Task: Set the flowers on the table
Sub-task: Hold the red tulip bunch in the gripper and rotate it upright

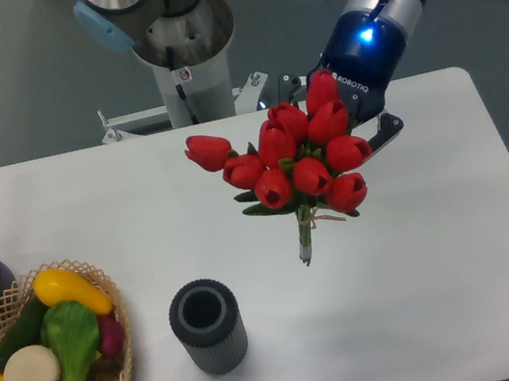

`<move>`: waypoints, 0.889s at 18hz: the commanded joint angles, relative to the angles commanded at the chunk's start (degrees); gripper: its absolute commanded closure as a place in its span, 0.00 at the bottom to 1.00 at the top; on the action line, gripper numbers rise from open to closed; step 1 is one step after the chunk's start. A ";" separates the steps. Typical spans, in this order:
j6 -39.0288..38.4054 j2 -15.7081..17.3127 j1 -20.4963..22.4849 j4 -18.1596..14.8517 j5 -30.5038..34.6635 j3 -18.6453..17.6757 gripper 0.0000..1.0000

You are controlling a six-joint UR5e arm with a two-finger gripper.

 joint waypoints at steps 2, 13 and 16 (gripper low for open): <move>0.09 0.52 0.00 0.09 2.01 -0.17 0.62; 0.09 2.90 -0.53 -0.18 25.73 -0.09 0.62; 0.18 2.64 -2.37 -0.44 33.11 -0.35 0.61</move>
